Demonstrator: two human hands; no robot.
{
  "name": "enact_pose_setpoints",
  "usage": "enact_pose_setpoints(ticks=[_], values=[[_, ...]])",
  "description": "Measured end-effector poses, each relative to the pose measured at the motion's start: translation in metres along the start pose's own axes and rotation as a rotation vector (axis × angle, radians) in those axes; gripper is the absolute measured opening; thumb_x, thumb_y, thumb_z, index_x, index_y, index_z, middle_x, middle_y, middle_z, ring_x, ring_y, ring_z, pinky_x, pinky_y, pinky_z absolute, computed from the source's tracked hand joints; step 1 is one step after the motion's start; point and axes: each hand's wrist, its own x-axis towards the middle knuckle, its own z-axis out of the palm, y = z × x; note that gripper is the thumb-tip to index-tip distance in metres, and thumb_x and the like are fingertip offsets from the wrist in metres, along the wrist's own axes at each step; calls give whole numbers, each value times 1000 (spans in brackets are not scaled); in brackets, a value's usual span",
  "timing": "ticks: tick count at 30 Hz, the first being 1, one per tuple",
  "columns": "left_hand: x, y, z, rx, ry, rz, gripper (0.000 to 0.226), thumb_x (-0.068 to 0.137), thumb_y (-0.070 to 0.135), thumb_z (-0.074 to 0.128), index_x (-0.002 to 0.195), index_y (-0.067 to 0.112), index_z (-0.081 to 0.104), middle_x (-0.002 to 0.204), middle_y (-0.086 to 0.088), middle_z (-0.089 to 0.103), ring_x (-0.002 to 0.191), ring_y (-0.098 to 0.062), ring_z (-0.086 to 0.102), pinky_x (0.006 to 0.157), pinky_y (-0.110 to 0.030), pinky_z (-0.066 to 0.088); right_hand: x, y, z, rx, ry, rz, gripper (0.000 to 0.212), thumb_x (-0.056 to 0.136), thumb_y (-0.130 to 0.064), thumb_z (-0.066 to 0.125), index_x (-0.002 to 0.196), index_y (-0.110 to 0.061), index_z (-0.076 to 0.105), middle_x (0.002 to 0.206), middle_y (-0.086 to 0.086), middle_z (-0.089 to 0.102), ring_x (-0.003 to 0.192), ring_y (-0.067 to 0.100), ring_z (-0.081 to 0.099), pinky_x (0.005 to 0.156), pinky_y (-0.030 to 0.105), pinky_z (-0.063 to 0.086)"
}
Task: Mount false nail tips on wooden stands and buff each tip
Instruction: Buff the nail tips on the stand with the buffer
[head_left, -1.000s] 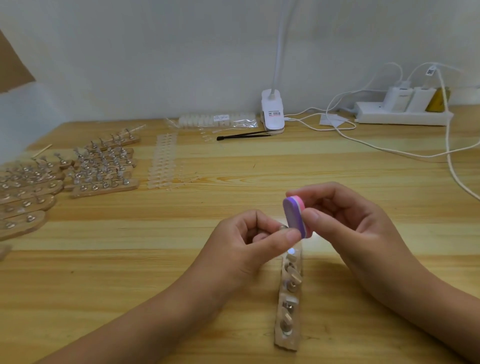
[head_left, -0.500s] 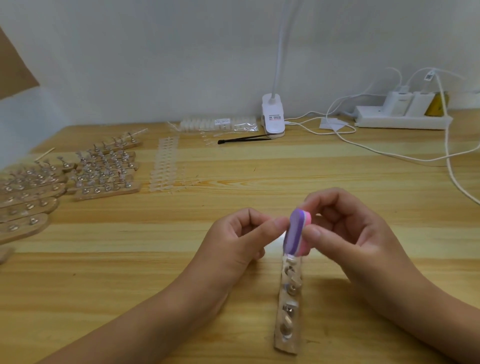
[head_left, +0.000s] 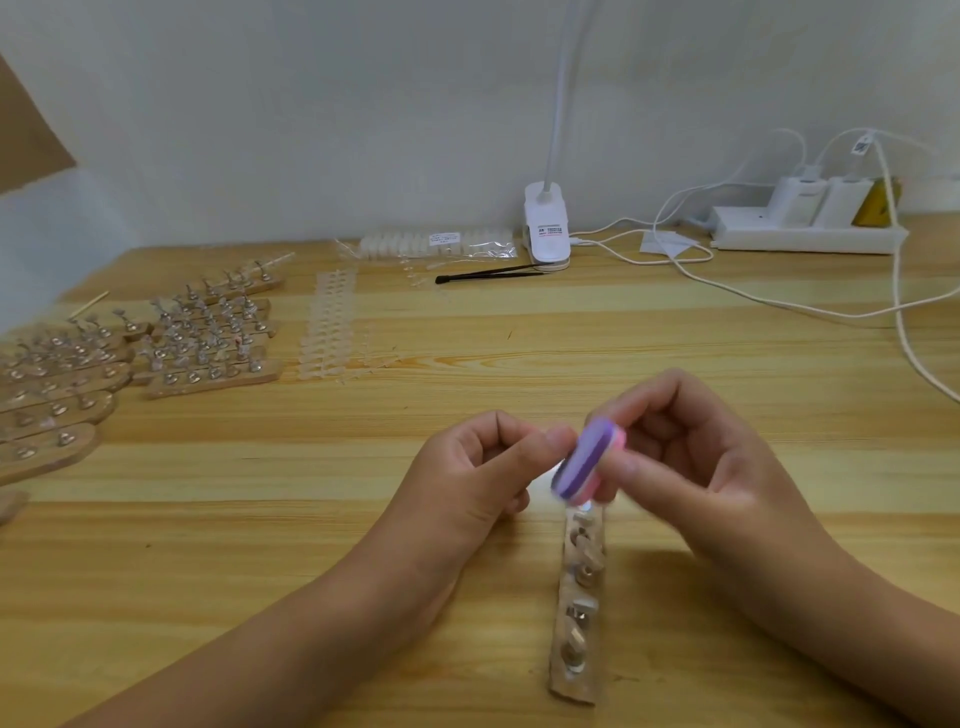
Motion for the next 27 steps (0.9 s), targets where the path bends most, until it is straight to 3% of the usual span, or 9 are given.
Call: enact_pose_setpoints(ticks=[2,6,10,13,18,22,27], values=[[0,0,0,-1,2,1,24,60,53,77,60,31,66,57,16,51,53,-3,42,58,-17,38,1,1,-2,4,70,-25,31,72,-23,78,91,-8,59,82,6,71,72,13,67,68,22,54],[0,0,0,9,-1,-2,25,61,54,77,62,31,66,59,15,52,54,-3,43,60,-20,38,-2,0,1,-31,-94,20,24,74,-25,76,89,-13,62,87,4,72,78,12,69,70,21,55],[0,-1,-1,-5,16,-1,27,60,54,78,62,30,66,58,14,47,53,-4,40,61,-23,35,2,-1,-5,-17,122,-56,23,71,-23,78,87,-17,63,82,5,71,73,12,66,68,20,54],[0,-1,-1,14,-1,8,27,63,55,77,63,30,67,59,16,51,55,-3,43,64,-24,37,0,1,-2,-122,-28,10,27,74,-25,77,93,-13,62,89,6,71,82,19,68,74,27,57],[-1,-1,0,19,6,10,25,62,54,76,62,32,66,57,18,50,54,-4,40,65,-25,34,4,3,-4,-74,143,-69,23,75,-24,78,91,-18,62,90,8,70,89,28,65,80,28,53],[-1,-1,0,14,14,6,26,60,54,77,62,31,66,57,17,49,54,-4,40,64,-24,34,3,2,-7,-72,91,-16,27,74,-25,79,90,-15,60,85,1,70,81,16,66,75,22,54],[0,-1,-1,-30,24,-12,27,60,53,79,66,28,68,59,12,46,54,-6,40,61,-22,36,4,1,-6,-56,78,-12,21,76,-19,72,92,-14,58,86,5,68,80,22,64,76,25,54]])
